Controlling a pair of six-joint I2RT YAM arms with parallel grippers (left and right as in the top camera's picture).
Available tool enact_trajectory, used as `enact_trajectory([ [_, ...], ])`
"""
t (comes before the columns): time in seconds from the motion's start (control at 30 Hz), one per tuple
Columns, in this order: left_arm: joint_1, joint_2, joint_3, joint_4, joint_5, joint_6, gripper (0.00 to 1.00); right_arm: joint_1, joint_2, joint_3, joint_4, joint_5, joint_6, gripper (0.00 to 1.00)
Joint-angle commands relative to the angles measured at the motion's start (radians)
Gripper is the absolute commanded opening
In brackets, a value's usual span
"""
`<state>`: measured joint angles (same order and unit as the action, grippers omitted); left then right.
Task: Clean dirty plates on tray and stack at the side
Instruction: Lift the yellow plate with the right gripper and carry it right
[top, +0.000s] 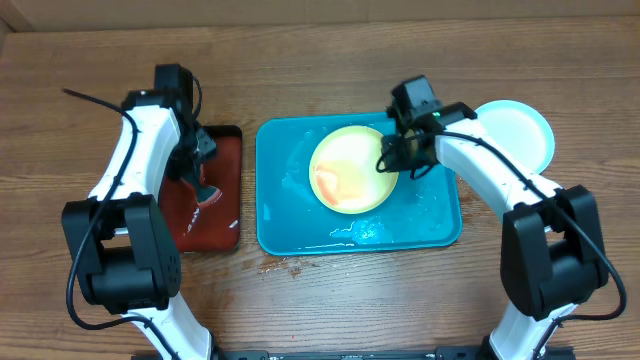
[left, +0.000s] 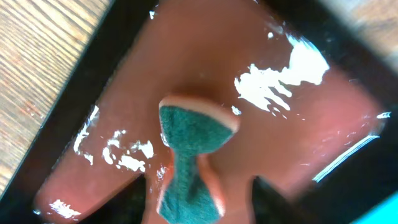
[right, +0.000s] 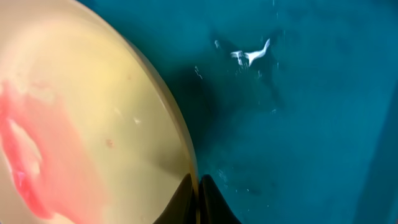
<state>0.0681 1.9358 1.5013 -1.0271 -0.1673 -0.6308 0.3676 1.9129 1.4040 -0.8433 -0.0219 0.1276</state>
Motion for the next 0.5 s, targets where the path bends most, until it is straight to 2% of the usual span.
enact_trajectory([
  [0.0,0.006,0.003,0.060,-0.019,0.011,0.003,0.73,0.084,-0.056,0.126,-0.047,0.194,-0.058,0.04],
  [0.1,0.006,0.004,0.058,-0.020,0.010,0.003,1.00,0.163,-0.056,0.198,-0.085,0.388,-0.062,0.04],
  [0.47,0.006,0.004,0.058,-0.019,0.011,0.003,1.00,0.471,-0.056,0.251,-0.047,1.028,-0.344,0.04],
])
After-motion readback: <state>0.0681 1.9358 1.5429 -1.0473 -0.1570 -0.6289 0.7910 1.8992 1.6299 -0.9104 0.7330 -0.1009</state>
